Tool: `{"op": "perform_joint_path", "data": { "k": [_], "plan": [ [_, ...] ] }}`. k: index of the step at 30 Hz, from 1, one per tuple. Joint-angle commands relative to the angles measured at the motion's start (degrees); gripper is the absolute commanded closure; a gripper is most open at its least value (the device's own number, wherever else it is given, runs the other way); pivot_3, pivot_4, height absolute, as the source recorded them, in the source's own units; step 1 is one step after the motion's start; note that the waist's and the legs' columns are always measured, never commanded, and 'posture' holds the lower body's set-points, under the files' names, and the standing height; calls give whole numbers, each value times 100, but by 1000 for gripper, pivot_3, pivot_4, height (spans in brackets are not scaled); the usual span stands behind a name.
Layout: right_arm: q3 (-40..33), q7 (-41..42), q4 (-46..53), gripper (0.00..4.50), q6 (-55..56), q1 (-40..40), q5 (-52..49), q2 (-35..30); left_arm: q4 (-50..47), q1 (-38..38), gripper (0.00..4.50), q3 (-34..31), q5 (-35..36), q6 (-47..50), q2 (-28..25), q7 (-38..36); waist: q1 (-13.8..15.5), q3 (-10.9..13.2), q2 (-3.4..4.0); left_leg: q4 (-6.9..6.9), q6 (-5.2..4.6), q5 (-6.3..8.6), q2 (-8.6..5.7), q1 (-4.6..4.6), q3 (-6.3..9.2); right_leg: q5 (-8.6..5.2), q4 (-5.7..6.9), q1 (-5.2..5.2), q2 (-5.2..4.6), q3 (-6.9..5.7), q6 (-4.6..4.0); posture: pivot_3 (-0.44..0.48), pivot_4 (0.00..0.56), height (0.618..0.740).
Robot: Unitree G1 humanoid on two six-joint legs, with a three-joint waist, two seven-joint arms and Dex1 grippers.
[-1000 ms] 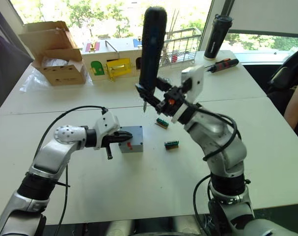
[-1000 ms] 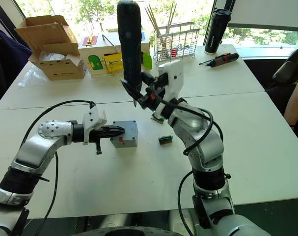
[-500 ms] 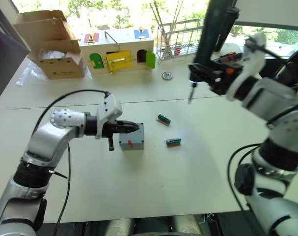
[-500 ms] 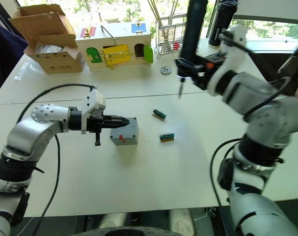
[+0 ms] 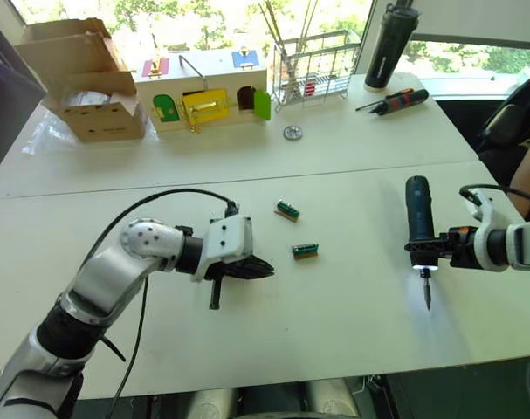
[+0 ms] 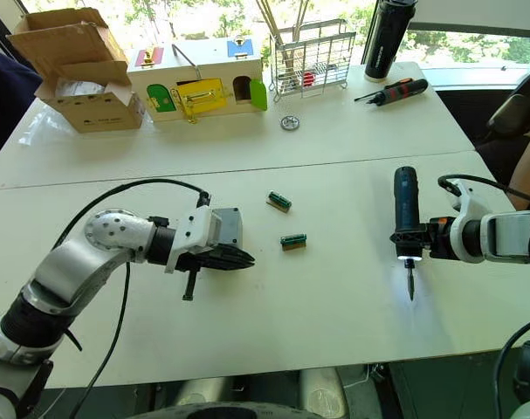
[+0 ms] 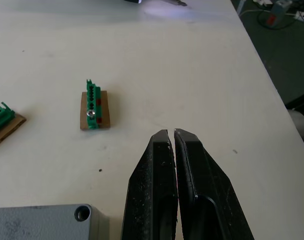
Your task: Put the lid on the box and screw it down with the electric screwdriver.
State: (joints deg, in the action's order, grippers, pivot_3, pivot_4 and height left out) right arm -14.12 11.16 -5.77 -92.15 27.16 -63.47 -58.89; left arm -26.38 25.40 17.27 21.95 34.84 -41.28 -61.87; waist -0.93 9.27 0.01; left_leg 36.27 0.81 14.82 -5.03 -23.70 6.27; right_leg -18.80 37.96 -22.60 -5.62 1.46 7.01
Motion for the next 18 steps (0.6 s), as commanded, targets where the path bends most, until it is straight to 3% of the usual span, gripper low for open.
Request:
{"op": "perform_joint_path", "data": {
  "k": [1,7,8,13,18],
  "plan": [
    [239,126,-147,2651,-35,282,-30,-140,-104,-36,4361,-47,-60,-59,-53,47,15,0,0,2,0,0,-2,0,0,0,0,1,0,0,0,0,150,740],
    [805,508,-317,2651,-35,524,399,-198,-169,-178,4361,-107,-42,13,-203,74,18,7,-12,11,3,-1,-2,0,8,0,-1,8,0,-5,0,0,150,740],
    [877,594,-303,1654,-35,538,457,-216,-153,-185,4361,-127,-64,4,-224,101,19,7,-12,12,4,-2,-2,0,8,0,-2,9,0,-5,0,0,150,740],
    [1117,943,-140,21,-35,618,827,-246,22,-143,4361,-306,-159,-48,-348,230,31,5,-20,22,4,-1,-2,0,17,0,-2,18,0,-12,0,0,150,740],
    [1237,1184,19,21,136,615,1305,-279,377,-19,4361,-601,-232,-139,-526,246,51,6,-24,35,2,0,-6,0,21,0,-2,26,-2,-16,0,0,150,740]
  ]
}}
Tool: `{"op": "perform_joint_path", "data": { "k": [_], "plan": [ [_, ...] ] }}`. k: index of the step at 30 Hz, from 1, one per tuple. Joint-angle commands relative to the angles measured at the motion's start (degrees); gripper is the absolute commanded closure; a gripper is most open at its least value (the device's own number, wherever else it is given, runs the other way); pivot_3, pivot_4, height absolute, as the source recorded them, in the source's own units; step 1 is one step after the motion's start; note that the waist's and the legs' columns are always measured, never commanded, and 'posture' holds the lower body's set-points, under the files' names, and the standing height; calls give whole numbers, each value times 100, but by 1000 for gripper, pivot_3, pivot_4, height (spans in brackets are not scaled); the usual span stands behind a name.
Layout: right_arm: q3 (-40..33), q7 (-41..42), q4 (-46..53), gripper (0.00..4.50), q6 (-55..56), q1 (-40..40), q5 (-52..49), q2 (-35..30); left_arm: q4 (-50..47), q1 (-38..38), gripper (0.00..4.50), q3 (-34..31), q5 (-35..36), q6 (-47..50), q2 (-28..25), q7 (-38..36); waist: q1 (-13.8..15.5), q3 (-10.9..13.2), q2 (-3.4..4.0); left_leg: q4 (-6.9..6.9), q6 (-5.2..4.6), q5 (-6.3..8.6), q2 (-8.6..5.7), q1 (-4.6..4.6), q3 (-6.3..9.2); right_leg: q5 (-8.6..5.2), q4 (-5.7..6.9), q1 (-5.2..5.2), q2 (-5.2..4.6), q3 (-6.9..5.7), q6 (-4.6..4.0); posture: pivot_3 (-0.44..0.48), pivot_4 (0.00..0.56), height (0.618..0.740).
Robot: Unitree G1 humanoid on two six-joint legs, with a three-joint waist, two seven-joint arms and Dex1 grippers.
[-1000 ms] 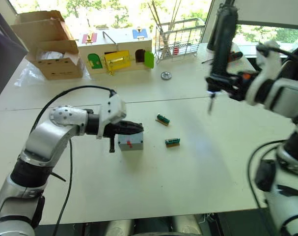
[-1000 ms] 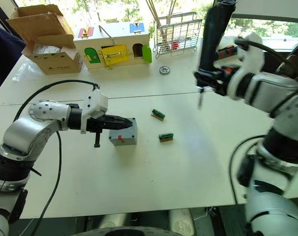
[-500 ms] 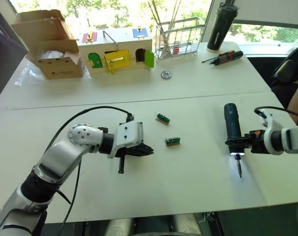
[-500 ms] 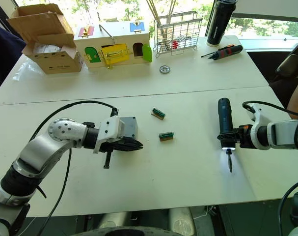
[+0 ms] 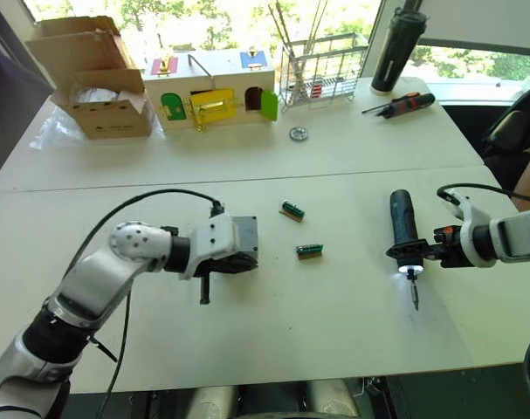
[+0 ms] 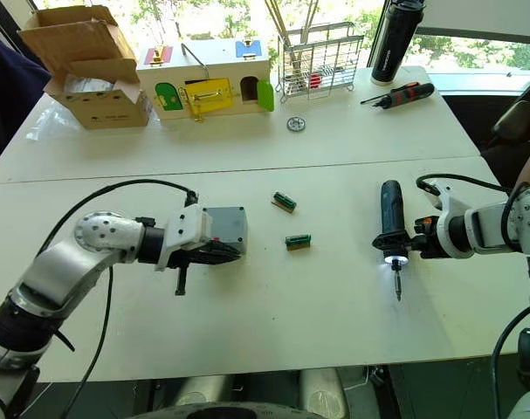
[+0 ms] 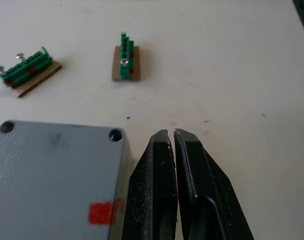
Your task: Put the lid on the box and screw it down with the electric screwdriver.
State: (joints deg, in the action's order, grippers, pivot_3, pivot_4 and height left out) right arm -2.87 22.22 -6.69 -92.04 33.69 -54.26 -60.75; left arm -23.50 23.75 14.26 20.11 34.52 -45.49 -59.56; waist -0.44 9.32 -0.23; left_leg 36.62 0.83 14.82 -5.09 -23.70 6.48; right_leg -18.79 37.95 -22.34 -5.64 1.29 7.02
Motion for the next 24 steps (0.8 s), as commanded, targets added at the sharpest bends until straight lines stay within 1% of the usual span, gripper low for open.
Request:
{"op": "perform_joint_path", "data": {
  "k": [1,7,11,13,16,19,21,24],
  "plan": [
    [122,138,140,21,167,-44,458,-99,169,184,4361,-359,-41,-118,-125,5,2,0,0,3,0,0,0,0,1,0,0,1,0,-1,0,0,150,740],
    [246,557,461,21,720,109,967,-212,642,395,4361,-799,155,-1,-89,13,-14,0,1,23,2,1,-2,-9,0,0,2,-2,-2,-1,0,0,150,740],
    [492,868,1014,21,1428,96,1517,-597,1091,406,4361,-1150,311,73,34,164,-17,2,6,26,3,1,-2,-26,-1,0,8,-22,-2,0,1,0,150,740],
    [530,1006,1194,21,1711,170,1715,-687,1266,401,4361,-1290,385,99,64,185,-25,2,6,33,4,0,-2,-41,-1,1,13,-37,-2,0,1,0,150,740],
    [375,1400,1713,21,2298,277,1742,-612,1583,268,4361,-1320,199,-51,-11,229,-38,2,6,35,4,0,-1,-45,0,1,14,-42,-3,0,2,0,150,740],
    [254,1616,2555,21,2492,-13,1390,-105,1701,-6,4361,-1281,124,-76,4,291,-51,1,5,31,4,1,2,-45,0,1,15,-45,-3,1,2,0,150,740],
    [304,1660,3029,21,2730,-325,1371,211,1746,-121,4361,-1269,58,-104,23,358,-38,1,0,30,4,2,4,-45,9,1,15,-44,-2,0,2,0,150,740],
    [482,1551,3545,21,3051,-734,1334,955,1721,-300,4361,-1313,26,-66,38,491,5,1,0,46,7,0,2,-60,19,1,21,-47,-6,-3,2,0,150,740]
  ]
}}
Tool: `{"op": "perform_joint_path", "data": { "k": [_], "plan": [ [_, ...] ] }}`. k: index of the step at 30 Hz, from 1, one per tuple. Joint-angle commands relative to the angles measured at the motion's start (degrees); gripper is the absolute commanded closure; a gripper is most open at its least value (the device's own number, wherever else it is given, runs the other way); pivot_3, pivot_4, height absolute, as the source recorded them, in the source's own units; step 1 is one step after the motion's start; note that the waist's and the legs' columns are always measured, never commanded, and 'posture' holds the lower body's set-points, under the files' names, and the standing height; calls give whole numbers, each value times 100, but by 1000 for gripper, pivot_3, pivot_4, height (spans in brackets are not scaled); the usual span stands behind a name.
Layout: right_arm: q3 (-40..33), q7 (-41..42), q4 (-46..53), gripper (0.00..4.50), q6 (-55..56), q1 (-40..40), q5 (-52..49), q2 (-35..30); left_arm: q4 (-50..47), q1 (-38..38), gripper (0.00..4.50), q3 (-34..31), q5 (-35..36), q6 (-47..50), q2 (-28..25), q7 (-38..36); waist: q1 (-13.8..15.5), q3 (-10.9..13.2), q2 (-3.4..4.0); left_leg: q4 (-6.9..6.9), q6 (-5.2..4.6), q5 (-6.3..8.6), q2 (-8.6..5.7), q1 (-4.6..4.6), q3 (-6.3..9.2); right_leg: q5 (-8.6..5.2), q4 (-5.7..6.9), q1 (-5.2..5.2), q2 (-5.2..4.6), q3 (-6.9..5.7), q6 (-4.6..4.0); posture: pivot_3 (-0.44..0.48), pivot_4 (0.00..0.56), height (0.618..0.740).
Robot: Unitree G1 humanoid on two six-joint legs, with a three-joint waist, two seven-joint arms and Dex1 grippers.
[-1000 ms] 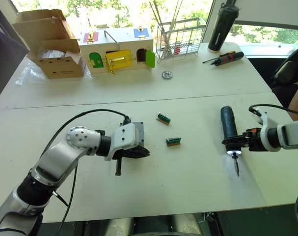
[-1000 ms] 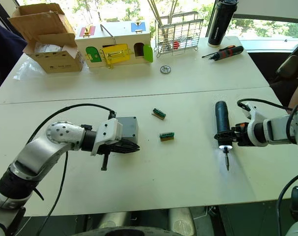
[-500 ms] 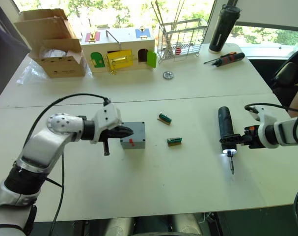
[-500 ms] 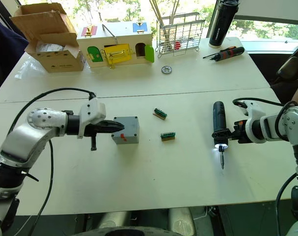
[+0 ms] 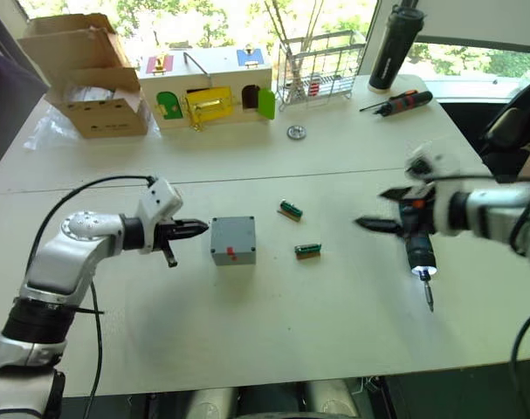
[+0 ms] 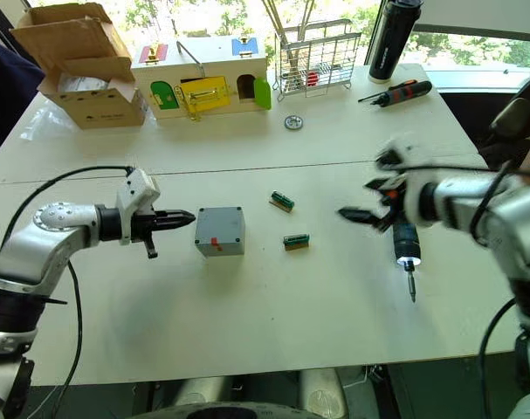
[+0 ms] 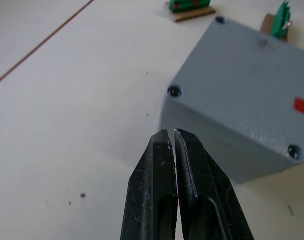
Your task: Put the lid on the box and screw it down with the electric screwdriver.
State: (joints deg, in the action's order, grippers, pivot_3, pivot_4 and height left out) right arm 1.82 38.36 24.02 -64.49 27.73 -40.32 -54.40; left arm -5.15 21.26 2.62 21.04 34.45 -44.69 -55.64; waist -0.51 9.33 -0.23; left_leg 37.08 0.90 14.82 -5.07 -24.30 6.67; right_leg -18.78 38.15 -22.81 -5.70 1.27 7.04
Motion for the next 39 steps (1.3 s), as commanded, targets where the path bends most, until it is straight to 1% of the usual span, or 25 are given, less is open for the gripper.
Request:
{"op": "perform_joint_path", "data": {
  "k": [1,4,8,11,14,16,19,23,27,32,34,36,37,39],
  "plan": [
    [64,-92,556,21,335,-218,-37,469,-135,-95,4361,-138,-79,-55,-50,111,17,0,0,5,2,-1,-6,-3,0,0,2,0,-6,0,0,0,150,740],
    [508,-201,666,21,631,-394,175,1039,-233,-251,4361,-121,-101,-24,-92,128,3,-2,-3,14,4,-2,-14,-3,0,4,1,6,-13,1,7,0,150,740],
    [1000,-291,560,21,849,-372,506,1507,-434,-320,4361,-123,-50,93,-46,175,-11,-2,-3,10,4,-2,-16,-3,0,4,2,0,-14,0,8,0,150,740],
    [1173,-272,467,21,855,-256,547,1826,-525,-299,4361,-65,-61,136,90,289,-23,-2,-2,10,4,-3,-15,-3,0,4,3,0,-13,-1,8,0,150,740],
    [1352,-334,318,21,757,-115,607,2167,-412,-238,4361,55,-184,48,262,401,-27,-2,-2,11,4,-3,-15,-2,0,4,4,0,-12,-2,8,0,150,740],
    [1396,-387,143,21,580,-55,525,2445,-300,-192,4361,142,-261,-18,381,439,-26,-3,-3,11,5,-3,-15,-2,1,4,6,-1,-12,-3,8,0,150,740],
    [1470,-449,-19,21,299,8,522,2686,-156,-100,4361,214,-297,-97,529,421,-26,-3,-3,12,5,-3,-15,-2,1,5,7,0,-12,-9,8,0,150,740],
    [1358,-543,-39,21,-162,52,318,3007,169,195,4361,212,-390,-277,708,467,-22,-4,-4,15,7,-4,-17,-2,6,5,10,1,-12,-16,8,0,150,740],
    [1250,-646,1,21,-369,92,176,3378,470,380,4361,291,-550,-530,787,451,-41,-4,-4,14,7,-4,-18,-2,5,5,13,-1,-13,-17,8,0,150,740],
    [1157,-869,-7,21,-697,133,-4,3953,1155,712,4361,391,-880,-1034,922,476,-67,-5,-4,13,9,-5,-17,-2,5,5,31,-15,-12,-17,8,0,150,740],
    [1151,-943,8,21,-791,119,-23,4068,1374,822,4361,404,-969,-1176,985,500,-68,-6,-6,13,10,-6,-18,-2,5,5,35,-16,-11,-18,8,0,150,740],
    [1225,-993,90,21,-820,63,46,4014,1586,895,4361,413,-1086,-1357,983,524,-68,-7,-7,13,11,-6,-22,-2,4,5,44,-21,-11,-18,8,0,150,740],
    [1243,-1009,153,21,-802,38,92,3932,1659,910,4361,400,-1131,-1427,968,541,-67,-7,-8,14,11,-6,-26,-2,2,5,63,-29,-14,-18,8,0,150,740],
    [1337,-938,373,21,-530,3,330,3517,1663,870,4361,306,-1125,-1454,876,504,-60,-7,-8,15,10,-6,-33,-2,1,5,93,-43,-21,-18,8,0,150,740]
  ]
}}
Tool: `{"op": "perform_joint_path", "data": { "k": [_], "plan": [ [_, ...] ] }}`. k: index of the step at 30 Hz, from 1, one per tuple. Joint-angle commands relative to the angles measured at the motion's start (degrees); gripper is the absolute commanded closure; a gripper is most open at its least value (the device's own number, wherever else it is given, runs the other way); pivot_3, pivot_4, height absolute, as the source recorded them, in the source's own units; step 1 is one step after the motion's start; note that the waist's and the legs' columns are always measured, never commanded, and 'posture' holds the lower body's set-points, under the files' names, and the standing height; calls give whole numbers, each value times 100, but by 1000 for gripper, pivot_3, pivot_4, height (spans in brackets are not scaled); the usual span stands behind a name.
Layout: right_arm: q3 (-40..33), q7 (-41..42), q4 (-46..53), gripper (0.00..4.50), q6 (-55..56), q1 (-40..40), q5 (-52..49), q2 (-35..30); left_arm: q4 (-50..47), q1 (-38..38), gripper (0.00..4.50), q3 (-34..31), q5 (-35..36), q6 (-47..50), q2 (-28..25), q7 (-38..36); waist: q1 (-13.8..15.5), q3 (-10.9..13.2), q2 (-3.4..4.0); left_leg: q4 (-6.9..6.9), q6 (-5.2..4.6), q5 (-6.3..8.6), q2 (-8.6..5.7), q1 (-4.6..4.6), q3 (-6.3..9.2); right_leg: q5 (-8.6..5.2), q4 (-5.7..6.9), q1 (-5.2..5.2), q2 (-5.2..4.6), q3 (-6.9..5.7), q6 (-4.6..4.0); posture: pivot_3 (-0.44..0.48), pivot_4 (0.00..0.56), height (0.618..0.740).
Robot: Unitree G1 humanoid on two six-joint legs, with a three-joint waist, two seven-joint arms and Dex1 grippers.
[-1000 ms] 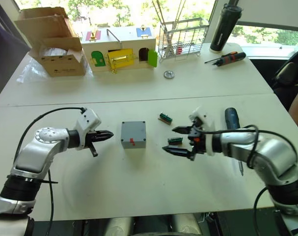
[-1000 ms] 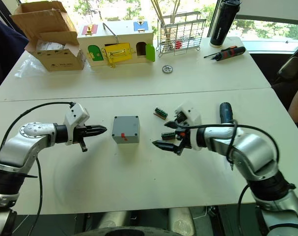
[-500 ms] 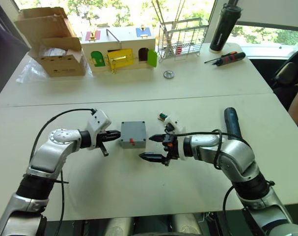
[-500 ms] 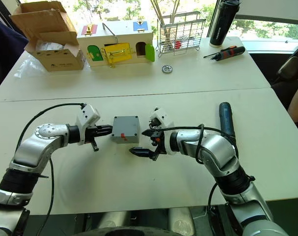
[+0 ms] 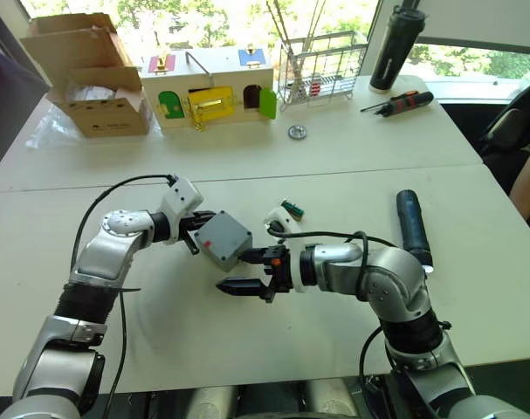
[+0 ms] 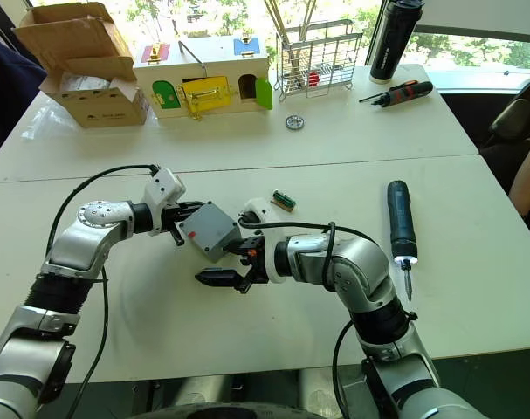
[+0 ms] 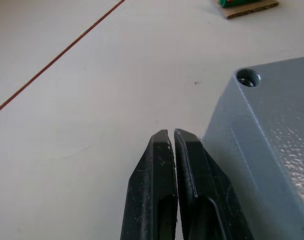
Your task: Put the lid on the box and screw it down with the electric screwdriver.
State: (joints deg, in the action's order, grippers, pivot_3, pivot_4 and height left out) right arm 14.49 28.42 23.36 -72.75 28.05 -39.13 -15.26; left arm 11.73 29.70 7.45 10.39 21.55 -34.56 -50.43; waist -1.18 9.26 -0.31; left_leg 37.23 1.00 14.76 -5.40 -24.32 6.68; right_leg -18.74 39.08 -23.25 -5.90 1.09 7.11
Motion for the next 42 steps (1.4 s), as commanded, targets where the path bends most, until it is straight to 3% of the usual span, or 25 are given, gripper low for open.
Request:
{"op": "perform_joint_path", "data": {
  "k": [1,5,9,13,18,27,36,42],
  "plan": [
    [185,170,557,21,588,-32,427,-709,-87,-25,4361,-248,-22,-123,-217,-53,8,0,0,0,0,0,-1,-1,1,0,1,-2,0,0,0,0,150,740],
    [512,644,591,21,1878,29,1196,-1560,-430,-350,4361,-550,235,227,-669,-302,-40,-1,-2,0,-1,0,-5,-1,-5,0,1,-7,-2,2,0,0,150,740],
    [800,900,-179,21,2916,307,1878,-1597,-1475,-1294,4361,-919,825,1075,-1274,-809,-183,-3,-4,-14,-1,0,10,0,-5,0,2,-13,1,2,0,0,150,740],
    [1058,1158,-704,21,3477,436,2270,-1470,-2179,-1838,4361,-1153,1220,1660,-1437,-835,-154,-4,-6,-15,0,0,12,0,-1,0,3,-14,1,3,0,0,150,740],
    [1282,1555,-1112,21,3919,522,2479,-1173,-2678,-2194,4361,-1188,1428,1949,-1257,-558,-85,-4,-6,-5,0,0,8,0,0,0,1,-5,1,5,0,0,150,740],
    [1302,1886,-871,21,3745,288,2427,-922,-2355,-1702,4361,-822,1221,1731,-648,-38,-89,-6,-8,-1,0,0,6,1,-1,0,2,-3,2,2,0,0,150,740],
    [1216,1672,-297,21,3162,-29,2522,-1030,-1857,-1256,4361,-568,920,1299,-315,55,-101,-7,-10,-2,0,0,4,1,-1,0,2,-5,2,1,0,0,150,740],
    [1064,1383,-267,21,2960,-51,2574,-945,-1910,-1307,4361,-521,946,1372,-367,-99,-93,-7,-11,-1,0,0,4,1,-1,0,3,-4,1,1,0,0,150,740]
  ]
}}
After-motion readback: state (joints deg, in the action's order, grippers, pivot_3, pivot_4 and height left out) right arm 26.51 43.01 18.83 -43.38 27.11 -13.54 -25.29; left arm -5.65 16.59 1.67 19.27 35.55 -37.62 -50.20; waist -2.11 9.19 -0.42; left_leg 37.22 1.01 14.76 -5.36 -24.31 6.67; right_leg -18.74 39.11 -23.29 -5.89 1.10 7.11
